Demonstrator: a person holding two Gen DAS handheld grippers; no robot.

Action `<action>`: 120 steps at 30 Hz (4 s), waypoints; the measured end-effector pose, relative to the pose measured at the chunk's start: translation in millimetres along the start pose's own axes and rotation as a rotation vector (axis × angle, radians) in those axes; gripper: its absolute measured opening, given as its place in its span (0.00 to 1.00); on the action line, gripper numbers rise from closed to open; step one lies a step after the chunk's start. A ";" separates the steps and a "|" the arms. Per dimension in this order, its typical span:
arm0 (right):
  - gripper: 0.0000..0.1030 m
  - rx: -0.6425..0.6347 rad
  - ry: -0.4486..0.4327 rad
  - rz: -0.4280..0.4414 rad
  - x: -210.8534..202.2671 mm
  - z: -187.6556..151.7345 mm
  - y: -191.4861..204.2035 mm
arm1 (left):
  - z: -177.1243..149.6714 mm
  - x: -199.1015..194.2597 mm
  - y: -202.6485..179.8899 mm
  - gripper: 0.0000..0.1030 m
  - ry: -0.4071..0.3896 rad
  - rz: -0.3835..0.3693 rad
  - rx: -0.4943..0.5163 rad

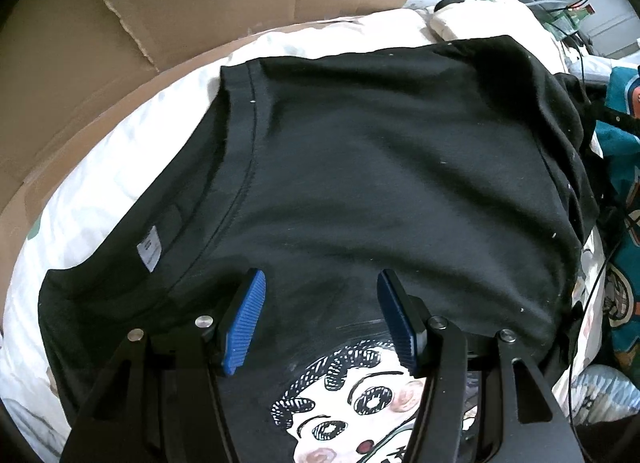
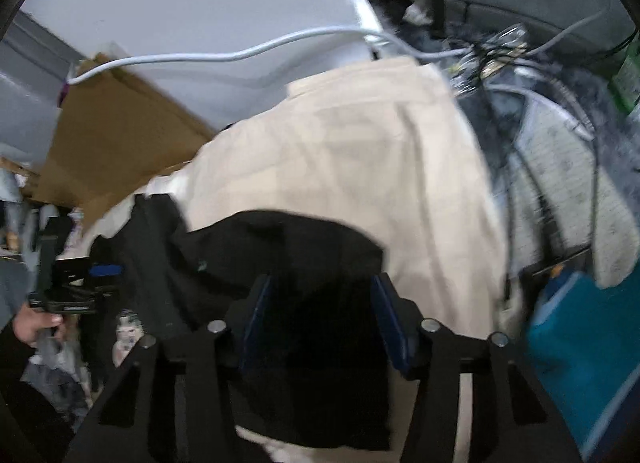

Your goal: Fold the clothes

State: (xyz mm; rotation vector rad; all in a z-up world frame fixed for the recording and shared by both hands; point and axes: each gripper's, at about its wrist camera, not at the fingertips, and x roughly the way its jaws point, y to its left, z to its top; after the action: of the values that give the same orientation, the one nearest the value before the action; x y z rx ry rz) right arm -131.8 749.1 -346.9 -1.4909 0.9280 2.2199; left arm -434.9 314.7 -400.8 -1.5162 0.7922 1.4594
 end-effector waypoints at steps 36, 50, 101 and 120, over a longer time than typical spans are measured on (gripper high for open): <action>0.01 0.100 -0.199 -0.069 -14.6 52.9 -22.8 | -13.2 -7.3 24.3 0.57 -0.008 -0.016 0.051; 0.01 0.095 -0.254 -0.198 -31.3 73.2 -35.3 | -13.5 -10.7 31.5 0.57 -0.011 -0.013 0.072; 0.48 0.144 -0.054 -0.112 -33.5 -22.6 -21.2 | -36.5 -30.8 88.7 0.57 -0.001 -0.091 0.204; 0.45 0.350 -0.196 -0.005 -31.0 -98.6 -42.0 | -52.3 -53.7 131.9 0.57 -0.038 -0.108 0.231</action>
State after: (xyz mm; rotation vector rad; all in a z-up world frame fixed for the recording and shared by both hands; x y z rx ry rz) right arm -25.2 717.9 -357.6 -1.0971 1.1704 2.0242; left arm -535.7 205.3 -371.0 -1.3329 0.8139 1.2677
